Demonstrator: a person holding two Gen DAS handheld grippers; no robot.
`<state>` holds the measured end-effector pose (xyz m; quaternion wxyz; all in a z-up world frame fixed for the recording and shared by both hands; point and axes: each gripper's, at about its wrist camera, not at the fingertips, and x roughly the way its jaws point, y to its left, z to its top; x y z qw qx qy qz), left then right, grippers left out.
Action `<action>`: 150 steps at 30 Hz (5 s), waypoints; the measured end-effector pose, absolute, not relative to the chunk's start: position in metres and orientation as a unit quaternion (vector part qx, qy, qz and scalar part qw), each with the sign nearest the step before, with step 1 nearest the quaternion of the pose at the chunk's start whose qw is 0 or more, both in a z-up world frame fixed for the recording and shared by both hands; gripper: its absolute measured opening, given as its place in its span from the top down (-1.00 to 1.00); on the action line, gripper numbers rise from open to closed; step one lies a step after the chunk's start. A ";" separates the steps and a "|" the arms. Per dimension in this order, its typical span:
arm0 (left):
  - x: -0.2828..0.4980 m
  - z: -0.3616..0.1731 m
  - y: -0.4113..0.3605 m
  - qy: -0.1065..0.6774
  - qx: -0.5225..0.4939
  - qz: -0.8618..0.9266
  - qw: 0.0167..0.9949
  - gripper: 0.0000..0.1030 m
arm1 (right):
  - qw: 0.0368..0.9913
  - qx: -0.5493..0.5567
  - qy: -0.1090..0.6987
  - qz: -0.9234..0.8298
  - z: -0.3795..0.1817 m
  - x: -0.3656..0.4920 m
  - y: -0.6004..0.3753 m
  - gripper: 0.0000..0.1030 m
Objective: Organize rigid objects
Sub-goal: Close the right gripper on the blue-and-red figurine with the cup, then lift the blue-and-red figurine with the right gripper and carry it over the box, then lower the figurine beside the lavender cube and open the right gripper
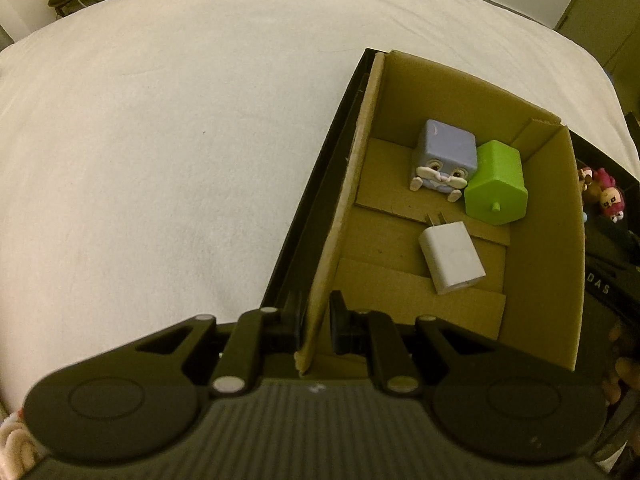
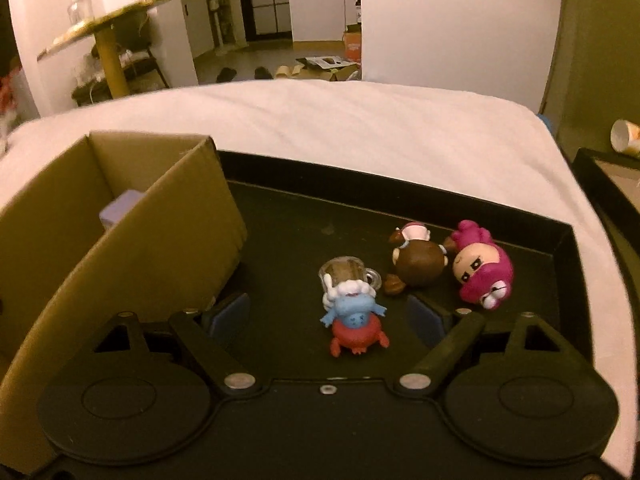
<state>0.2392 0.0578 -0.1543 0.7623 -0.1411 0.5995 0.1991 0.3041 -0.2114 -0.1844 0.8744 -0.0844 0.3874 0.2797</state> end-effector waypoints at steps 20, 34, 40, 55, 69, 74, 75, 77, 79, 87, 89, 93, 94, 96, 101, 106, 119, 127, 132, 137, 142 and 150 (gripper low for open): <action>0.239 -0.155 0.058 0.599 -0.143 0.199 0.762 0.75 | 0.864 -0.137 0.368 0.314 -0.189 0.304 -0.230 0.06; 0.239 -0.155 0.059 0.598 -0.144 0.200 0.763 0.74 | 0.871 -0.124 0.376 0.290 -0.189 0.309 -0.223 0.03; 0.239 -0.155 0.058 0.598 -0.143 0.201 0.763 0.74 | 0.889 -0.095 0.383 0.232 -0.189 0.304 -0.222 0.22; 0.240 -0.155 0.057 0.597 -0.141 0.202 0.764 0.74 | 0.902 -0.063 0.361 0.226 -0.170 0.275 -0.235 0.38; 0.240 -0.154 0.057 0.596 -0.138 0.202 0.765 0.74 | 0.909 -0.055 0.341 0.233 -0.149 0.245 -0.240 0.39; 0.240 -0.155 0.056 0.596 -0.136 0.203 0.765 0.74 | 0.913 -0.047 0.326 0.239 -0.132 0.238 -0.241 0.39; 0.240 -0.155 0.056 0.596 -0.135 0.203 0.766 0.74 | 0.914 -0.045 0.323 0.241 -0.128 0.237 -0.241 0.39; 0.240 -0.155 0.056 0.596 -0.135 0.203 0.765 0.74 | 0.914 -0.031 0.321 0.246 -0.119 0.235 -0.240 0.39; 0.240 -0.155 0.057 0.596 -0.136 0.202 0.765 0.74 | 0.916 -0.032 0.313 0.248 -0.114 0.234 -0.238 0.39; 0.239 -0.156 0.055 0.594 -0.132 0.201 0.767 0.74 | 0.918 -0.028 0.287 0.273 -0.094 0.227 -0.225 0.39; 0.239 -0.156 0.055 0.594 -0.132 0.201 0.767 0.74 | 0.918 -0.027 0.279 0.281 -0.089 0.225 -0.219 0.39; 0.239 -0.156 0.055 0.594 -0.133 0.201 0.767 0.74 | 0.916 -0.029 0.267 0.298 -0.081 0.221 -0.209 0.39; 0.239 -0.156 0.055 0.594 -0.133 0.201 0.767 0.74 | 0.915 -0.029 0.266 0.302 -0.079 0.221 -0.206 0.39; 0.240 -0.155 0.055 0.595 -0.133 0.201 0.767 0.74 | 0.912 -0.035 0.264 0.314 -0.078 0.220 -0.198 0.39; 0.240 -0.155 0.055 0.594 -0.132 0.201 0.768 0.74 | 0.898 -0.050 0.269 0.344 -0.078 0.219 -0.180 0.39; 0.240 -0.155 0.057 0.594 -0.142 0.201 0.766 0.74 | 0.889 -0.065 0.275 0.361 -0.076 0.221 -0.165 0.38; 0.239 -0.155 0.055 0.593 -0.135 0.198 0.769 0.74 | 0.848 -0.176 0.287 0.410 -0.093 0.216 -0.131 0.38; 0.239 -0.156 0.053 0.592 -0.125 0.201 0.770 0.74 | 0.831 -0.210 0.299 0.419 -0.099 0.208 -0.112 0.38; 0.240 -0.155 0.053 0.593 -0.127 0.202 0.769 0.74 | 0.823 -0.224 0.308 0.422 -0.105 0.206 -0.106 0.38; 0.239 -0.156 0.056 0.593 -0.135 0.202 0.768 0.74 | 0.812 -0.252 0.316 0.421 -0.109 0.205 -0.102 0.37; 0.239 -0.155 0.056 0.594 -0.136 0.202 0.767 0.74 | 0.801 -0.282 0.321 0.420 -0.113 0.206 -0.097 0.37; 0.239 -0.155 0.057 0.593 -0.138 0.203 0.767 0.74 | 0.788 -0.312 0.328 0.417 -0.121 0.209 -0.090 0.37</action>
